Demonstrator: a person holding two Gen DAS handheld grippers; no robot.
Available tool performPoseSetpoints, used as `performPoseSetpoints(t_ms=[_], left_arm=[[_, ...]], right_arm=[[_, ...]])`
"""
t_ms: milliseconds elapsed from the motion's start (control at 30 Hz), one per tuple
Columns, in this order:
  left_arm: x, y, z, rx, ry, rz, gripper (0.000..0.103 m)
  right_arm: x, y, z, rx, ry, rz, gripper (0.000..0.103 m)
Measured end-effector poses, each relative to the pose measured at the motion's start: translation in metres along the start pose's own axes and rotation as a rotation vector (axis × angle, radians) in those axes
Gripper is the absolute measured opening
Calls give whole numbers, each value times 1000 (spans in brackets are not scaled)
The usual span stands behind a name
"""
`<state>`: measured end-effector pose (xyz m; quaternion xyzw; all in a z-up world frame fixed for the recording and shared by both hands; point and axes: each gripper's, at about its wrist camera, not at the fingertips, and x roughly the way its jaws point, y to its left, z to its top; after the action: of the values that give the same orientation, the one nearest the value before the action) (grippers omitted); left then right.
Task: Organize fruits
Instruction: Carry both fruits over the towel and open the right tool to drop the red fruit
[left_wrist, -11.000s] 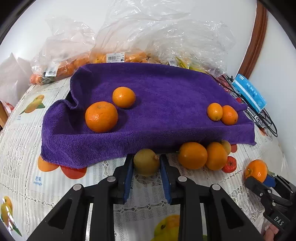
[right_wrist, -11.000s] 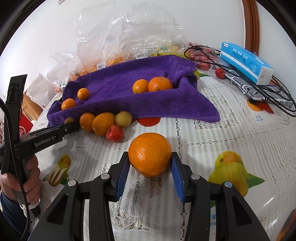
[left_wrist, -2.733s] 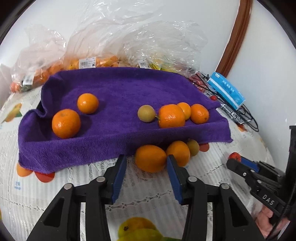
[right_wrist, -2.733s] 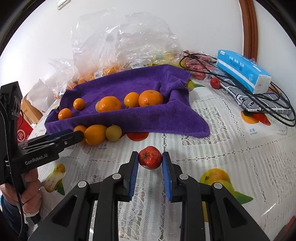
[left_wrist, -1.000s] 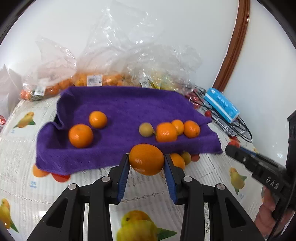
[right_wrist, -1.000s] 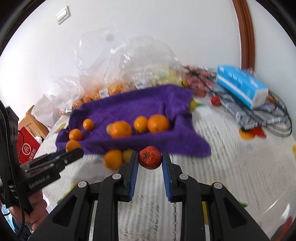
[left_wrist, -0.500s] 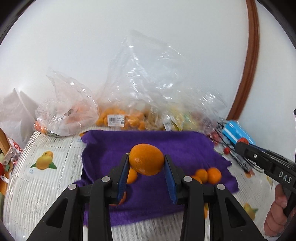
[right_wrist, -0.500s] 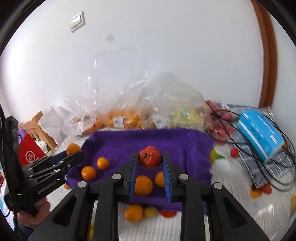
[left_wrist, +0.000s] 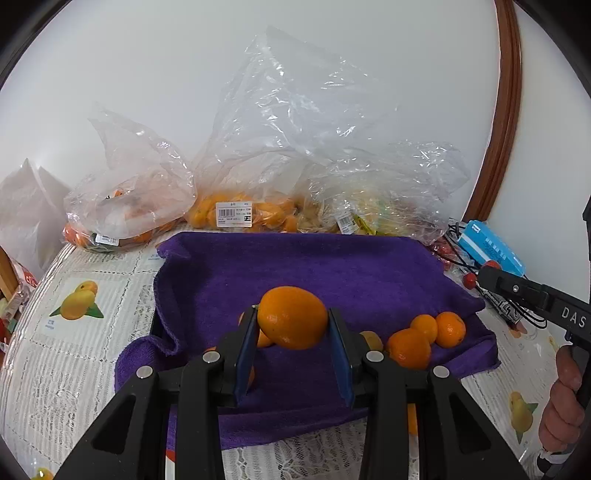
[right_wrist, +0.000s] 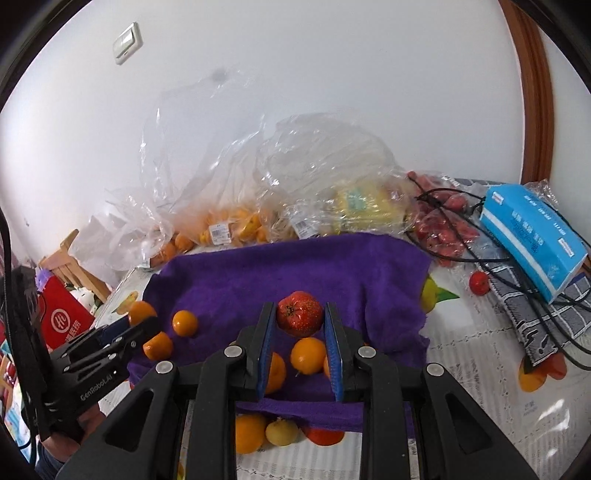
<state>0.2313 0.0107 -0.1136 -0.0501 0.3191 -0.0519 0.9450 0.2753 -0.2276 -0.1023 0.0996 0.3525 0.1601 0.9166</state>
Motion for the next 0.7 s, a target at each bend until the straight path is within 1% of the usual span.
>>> performPoseSetpoints(t_ms=[200,300,433,600,700], left_arm=[[-7,-6,1,18,-26,-9,36],[-10,-8,5,16,-27,-21,36],[-11,-7,5,8,-21,-21,36],[-6,1,4,-29,11,-27,36],[-5,5,3,-42,5,-20,36]], right_arm=[[-5,-3,2,16,-11,0,26],[-11,0,4,0,-30,-15,26],[-13,1,6,-4,-40,-15,26],[-3,0,2,-6,-6,-22,26],[6,3,-2,-22,15,-26,26]])
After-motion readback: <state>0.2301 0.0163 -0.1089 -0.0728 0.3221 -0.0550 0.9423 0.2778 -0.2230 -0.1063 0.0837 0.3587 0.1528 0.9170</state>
